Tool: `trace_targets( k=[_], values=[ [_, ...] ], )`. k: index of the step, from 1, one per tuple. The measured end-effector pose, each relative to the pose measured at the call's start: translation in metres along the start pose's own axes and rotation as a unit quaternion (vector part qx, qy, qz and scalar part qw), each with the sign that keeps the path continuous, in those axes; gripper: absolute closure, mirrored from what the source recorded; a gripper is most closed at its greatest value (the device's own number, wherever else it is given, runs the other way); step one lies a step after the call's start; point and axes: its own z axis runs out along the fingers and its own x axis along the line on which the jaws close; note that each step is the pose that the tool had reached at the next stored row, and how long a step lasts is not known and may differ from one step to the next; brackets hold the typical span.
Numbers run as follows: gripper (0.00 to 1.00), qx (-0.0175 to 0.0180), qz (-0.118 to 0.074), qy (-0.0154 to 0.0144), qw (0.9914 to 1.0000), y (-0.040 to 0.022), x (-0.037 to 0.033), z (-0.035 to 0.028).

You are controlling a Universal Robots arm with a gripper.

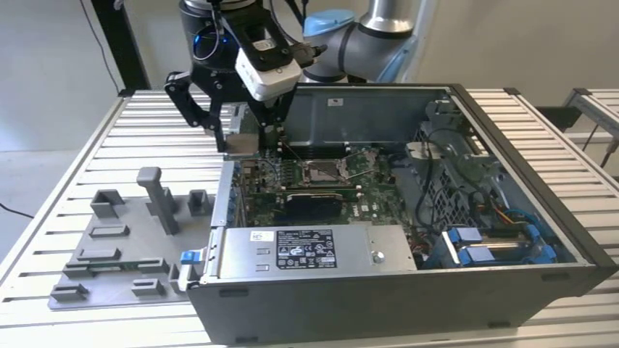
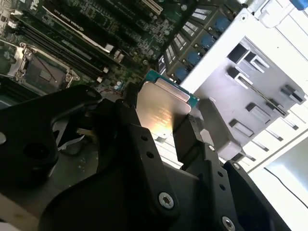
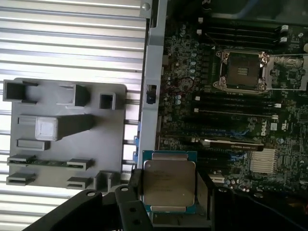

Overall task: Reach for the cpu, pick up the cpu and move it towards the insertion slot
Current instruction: 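Pick up the cpu and move it towards the insertion slot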

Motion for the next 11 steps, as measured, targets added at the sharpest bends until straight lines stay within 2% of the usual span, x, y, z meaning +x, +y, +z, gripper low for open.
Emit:
trace_targets(
  k=[11],
  values=[
    [1.0,0.0,0.0,0.0,1.0,-0.0009,-0.0154,0.0001]
  ],
)
